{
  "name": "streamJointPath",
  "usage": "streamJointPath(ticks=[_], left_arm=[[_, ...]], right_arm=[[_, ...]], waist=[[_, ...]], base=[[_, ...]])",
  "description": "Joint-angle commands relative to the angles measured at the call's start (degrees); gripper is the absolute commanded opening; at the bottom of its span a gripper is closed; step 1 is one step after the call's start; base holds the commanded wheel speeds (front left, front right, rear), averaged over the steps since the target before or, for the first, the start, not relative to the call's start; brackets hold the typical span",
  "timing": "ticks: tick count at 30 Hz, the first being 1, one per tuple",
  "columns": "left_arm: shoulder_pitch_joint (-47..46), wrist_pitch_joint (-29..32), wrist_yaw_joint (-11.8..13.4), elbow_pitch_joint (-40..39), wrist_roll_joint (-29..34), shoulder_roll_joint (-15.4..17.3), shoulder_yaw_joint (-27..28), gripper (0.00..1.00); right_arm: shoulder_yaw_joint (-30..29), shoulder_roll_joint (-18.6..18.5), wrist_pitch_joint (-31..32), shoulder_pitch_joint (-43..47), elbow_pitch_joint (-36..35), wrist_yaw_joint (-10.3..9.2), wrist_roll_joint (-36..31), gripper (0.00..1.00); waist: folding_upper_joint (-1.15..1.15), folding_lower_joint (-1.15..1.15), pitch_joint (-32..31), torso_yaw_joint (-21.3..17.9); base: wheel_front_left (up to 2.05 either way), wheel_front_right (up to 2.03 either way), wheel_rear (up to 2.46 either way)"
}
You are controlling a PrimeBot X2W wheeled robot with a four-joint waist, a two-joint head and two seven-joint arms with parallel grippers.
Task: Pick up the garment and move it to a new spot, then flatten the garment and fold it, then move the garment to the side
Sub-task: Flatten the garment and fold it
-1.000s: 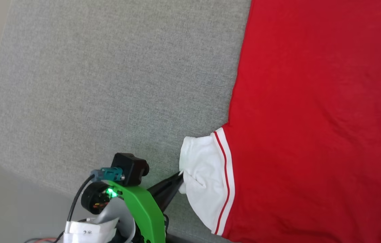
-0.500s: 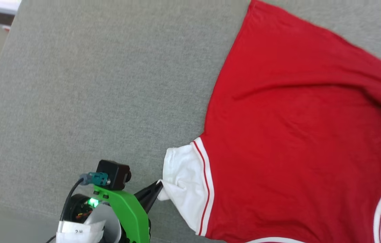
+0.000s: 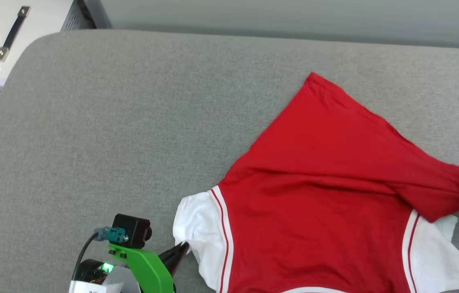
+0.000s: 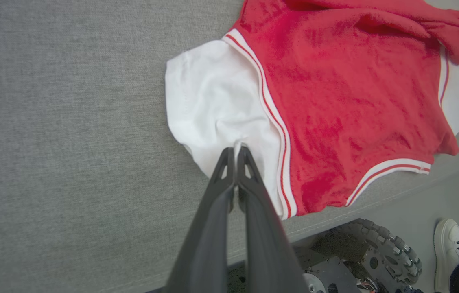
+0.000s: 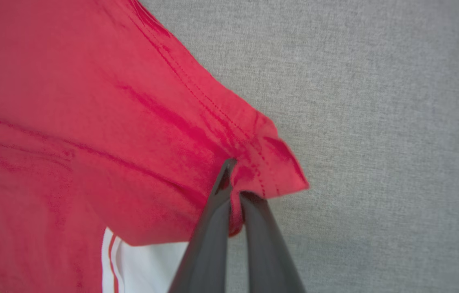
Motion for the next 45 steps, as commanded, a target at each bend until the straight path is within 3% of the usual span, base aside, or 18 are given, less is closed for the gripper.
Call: streamJointPath(ticks=[1, 11, 21, 22, 23, 31, 35, 39, 45], left_arm=[[0.68, -0.44, 0.45, 0.12, -0.61, -0.05, 0.11, 0.0], [1.37, -0.54, 0.06, -0.4, -1.21, 0.1, -0.11, 0.0], [0.96, -0.46, 0.2, -0.77, -1.28, 0.17, -0.02, 0.0], [0.85, -0.4, 0.21, -0.87, -1.27, 0.24, 0.02, 0.0], [0.64, -0.43, 0.37, -1.08, -1.16, 0.38, 0.22, 0.0], [0.08, -1.06, 0.03, -3.03, -1.71, -0.22, 0.62, 0.0], [-1.2, -1.39, -0.67, -4.41, -1.82, -0.87, 0.77, 0.0], [-2.98, -1.4, -1.48, -5.38, -0.8, -1.24, 0.24, 0.0], [-5.47, -1.91, -2.44, -6.43, 0.32, -2.76, -0.52, 0.0]], right_arm=[[-0.91, 0.03, -0.61, 2.22, -0.8, -0.04, 0.23, 0.0], [-9.27, 3.35, -2.71, 15.62, -4.58, -0.04, 0.65, 0.0], [-9.84, 5.16, -2.1, 19.14, -8.32, -0.04, -1.62, 0.03], [-9.54, 4.79, -2.01, 19.09, -8.95, -0.04, -1.76, 0.48], [-9.32, 4.1, -1.34, 18.81, -10.23, -0.04, -1.78, 1.0], [-10.63, 1.13, 4.36, 12.75, -21.78, -0.04, -0.29, 1.0], [-9.7, 1.49, 8.97, 6.44, -26.01, -0.04, -0.61, 1.0], [-7.02, 2.48, 14.03, -1.03, -26.32, -0.04, -1.49, 1.0], [-3.88, 5.19, 19.65, -11.91, -20.63, -0.04, -2.39, 1.0]], waist=[[0.0, 0.0, -3.21, -2.65], [0.0, 0.0, -4.45, -3.19], [0.0, 0.0, -4.02, -3.68], [0.0, 0.0, -3.95, -3.65], [0.0, 0.0, -3.69, -3.51], [0.0, 0.0, -1.07, -0.99], [0.0, 0.0, 1.45, 1.17], [0.0, 0.0, 4.57, 3.73], [0.0, 0.0, 9.33, 7.59]], base=[[0.0, 0.0, 0.0], [0.0, 0.0, 0.0], [0.0, 0.0, 0.0], [0.0, 0.0, 0.0], [0.0, 0.0, 0.0], [0.0, 0.0, 0.0], [0.0, 0.0, 0.0], [0.0, 0.0, 0.0], [0.0, 0.0, 0.0]])
